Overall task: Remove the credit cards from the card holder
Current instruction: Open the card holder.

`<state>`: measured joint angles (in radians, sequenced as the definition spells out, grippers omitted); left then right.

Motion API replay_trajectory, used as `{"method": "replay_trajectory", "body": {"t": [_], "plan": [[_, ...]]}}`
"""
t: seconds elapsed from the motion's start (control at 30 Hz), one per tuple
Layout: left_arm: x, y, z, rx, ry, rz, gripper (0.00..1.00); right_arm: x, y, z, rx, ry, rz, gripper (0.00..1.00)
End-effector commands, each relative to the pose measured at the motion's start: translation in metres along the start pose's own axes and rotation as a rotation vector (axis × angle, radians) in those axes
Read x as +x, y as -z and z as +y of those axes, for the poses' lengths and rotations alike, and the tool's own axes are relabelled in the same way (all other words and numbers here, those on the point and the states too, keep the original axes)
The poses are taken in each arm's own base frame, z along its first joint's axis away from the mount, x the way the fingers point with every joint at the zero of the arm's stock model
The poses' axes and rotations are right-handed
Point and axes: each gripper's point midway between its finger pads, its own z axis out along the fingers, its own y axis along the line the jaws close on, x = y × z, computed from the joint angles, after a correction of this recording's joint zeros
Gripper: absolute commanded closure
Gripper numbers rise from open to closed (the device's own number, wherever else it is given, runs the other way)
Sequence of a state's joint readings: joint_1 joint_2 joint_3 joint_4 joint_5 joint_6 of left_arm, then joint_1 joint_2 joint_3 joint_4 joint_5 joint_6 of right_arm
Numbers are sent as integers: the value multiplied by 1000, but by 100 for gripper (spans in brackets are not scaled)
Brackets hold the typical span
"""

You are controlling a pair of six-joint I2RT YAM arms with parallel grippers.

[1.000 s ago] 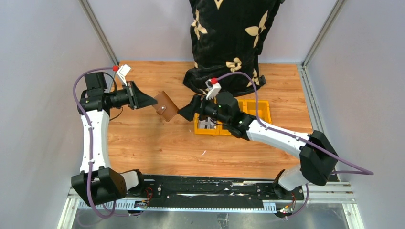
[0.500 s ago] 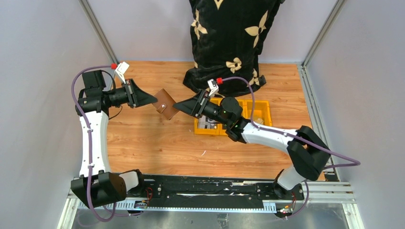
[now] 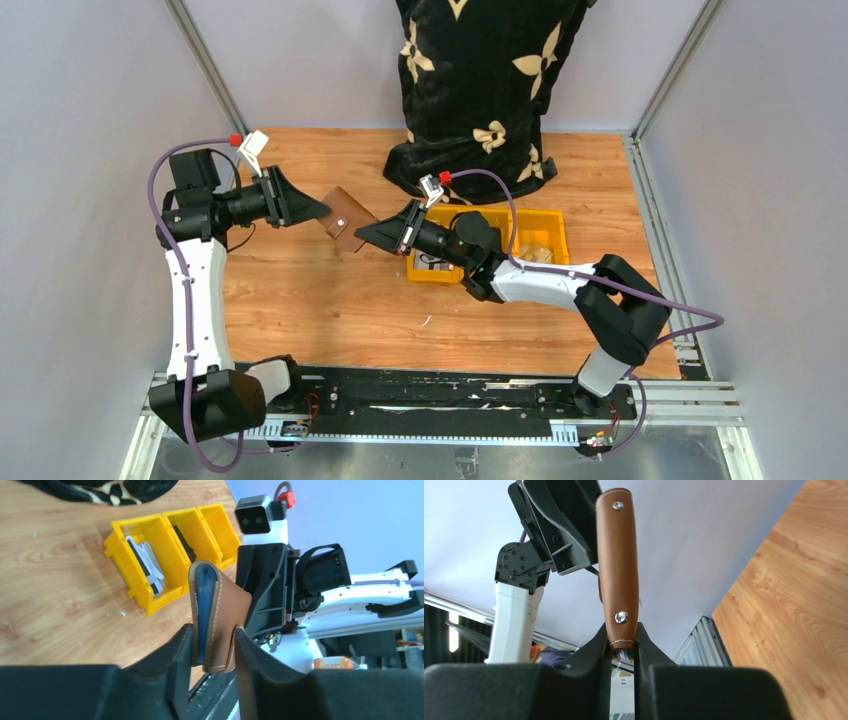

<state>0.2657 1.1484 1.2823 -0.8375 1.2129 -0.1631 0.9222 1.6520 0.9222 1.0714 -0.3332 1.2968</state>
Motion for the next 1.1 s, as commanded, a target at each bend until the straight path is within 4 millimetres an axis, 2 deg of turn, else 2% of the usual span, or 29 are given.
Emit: {"method": "replay_trajectory", "body": {"t": [0.0,0.03,0.07,0.13,0.23,0.3,0.37,0.43,0.53,0.73,0.83,1.07], "plan": [[15,-2,-1,-5,-32,19,40,-5,3,27,-53,66,47,98],[19,-3,1,-20,-62,23,24,-6,7,25,-41,74,65,100],[22,-4,0,-32,-98,27,14,-6,10,23,-30,87,91,100],[31,-8,-6,-23,-173,48,3,-6,17,20,-11,116,184,100],[47,-17,-10,-19,-269,93,0,2,28,22,-2,195,427,100],[57,-22,-12,-6,-319,125,0,14,43,16,35,259,600,100],[66,-24,-14,22,-328,152,1,19,64,-1,165,333,717,100],[75,-27,-18,51,-339,186,2,19,81,-10,247,393,784,100],[90,-32,-20,75,-361,241,5,21,97,-7,271,431,851,100],[116,-36,-32,134,-405,328,18,16,109,4,279,516,924,100],[129,-38,-30,137,-428,375,23,16,110,12,265,531,934,100],[144,-42,-36,191,-403,426,54,28,105,23,227,569,981,100]]}}
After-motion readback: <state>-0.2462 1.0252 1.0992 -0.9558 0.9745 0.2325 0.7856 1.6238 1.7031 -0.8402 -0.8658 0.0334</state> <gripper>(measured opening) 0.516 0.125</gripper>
